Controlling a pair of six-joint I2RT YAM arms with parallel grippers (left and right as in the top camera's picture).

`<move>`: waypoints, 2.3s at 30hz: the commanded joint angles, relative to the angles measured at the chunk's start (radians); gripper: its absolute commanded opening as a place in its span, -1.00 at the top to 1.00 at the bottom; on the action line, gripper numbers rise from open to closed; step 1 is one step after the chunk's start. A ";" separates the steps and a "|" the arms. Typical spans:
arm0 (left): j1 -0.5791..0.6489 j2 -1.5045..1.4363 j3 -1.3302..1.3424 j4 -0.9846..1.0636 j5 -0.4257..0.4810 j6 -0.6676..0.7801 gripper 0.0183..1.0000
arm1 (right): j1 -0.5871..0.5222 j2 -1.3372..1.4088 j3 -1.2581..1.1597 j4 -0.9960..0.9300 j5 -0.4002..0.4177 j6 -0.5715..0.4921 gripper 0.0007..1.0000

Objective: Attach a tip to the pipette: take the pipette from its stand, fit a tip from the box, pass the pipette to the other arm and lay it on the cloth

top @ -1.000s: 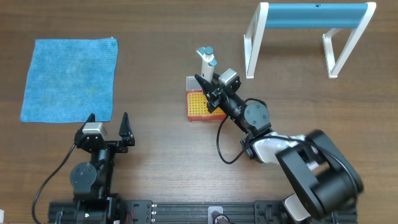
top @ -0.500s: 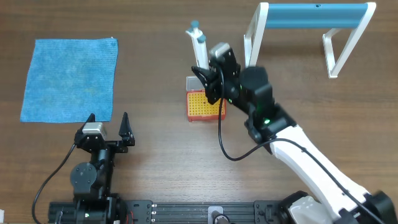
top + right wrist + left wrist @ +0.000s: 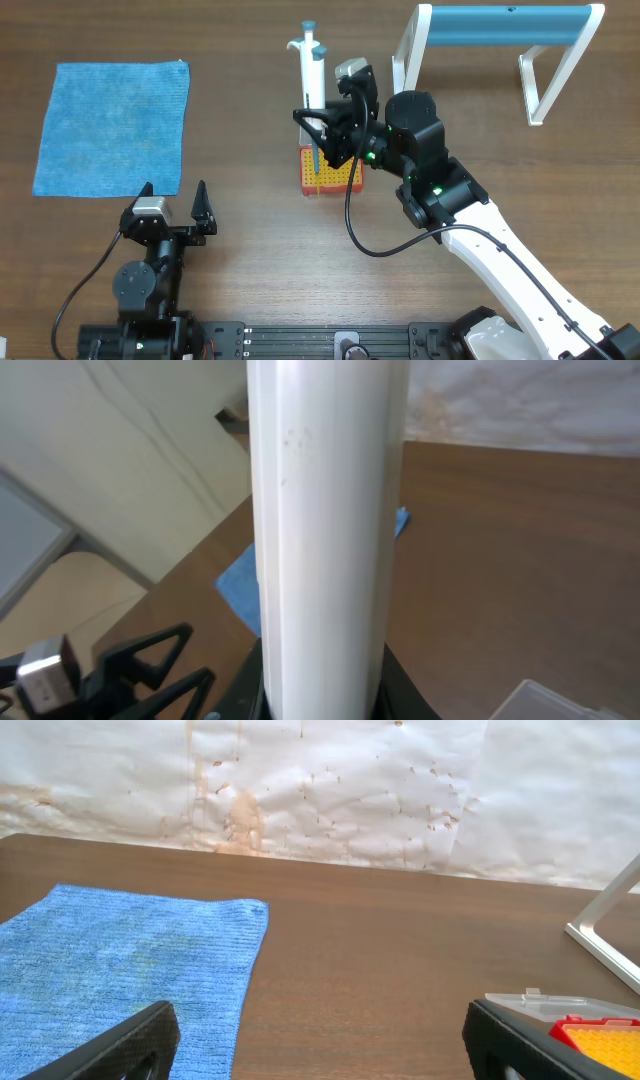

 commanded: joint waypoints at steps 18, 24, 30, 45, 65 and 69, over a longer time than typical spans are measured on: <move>0.004 -0.004 -0.003 0.098 0.391 -1.435 -0.83 | 0.002 -0.007 0.013 0.004 -0.090 0.267 0.84; 0.004 0.142 -0.002 0.378 0.512 -1.475 -0.83 | 0.006 -0.006 0.013 0.002 -0.224 0.272 0.84; 0.004 0.528 0.148 0.586 0.721 -1.377 -0.83 | 0.006 -0.006 0.013 0.002 -0.275 0.311 0.84; -0.036 1.360 0.776 0.864 1.251 -1.133 -0.83 | 0.006 -0.006 0.013 0.009 -0.301 0.311 0.84; -0.200 1.419 0.855 0.912 1.169 -1.137 -0.19 | 0.006 -0.006 0.013 0.013 -0.377 0.311 0.84; -0.200 1.419 0.855 0.911 1.154 -1.137 0.98 | 0.006 -0.006 0.013 0.013 -0.405 0.311 0.84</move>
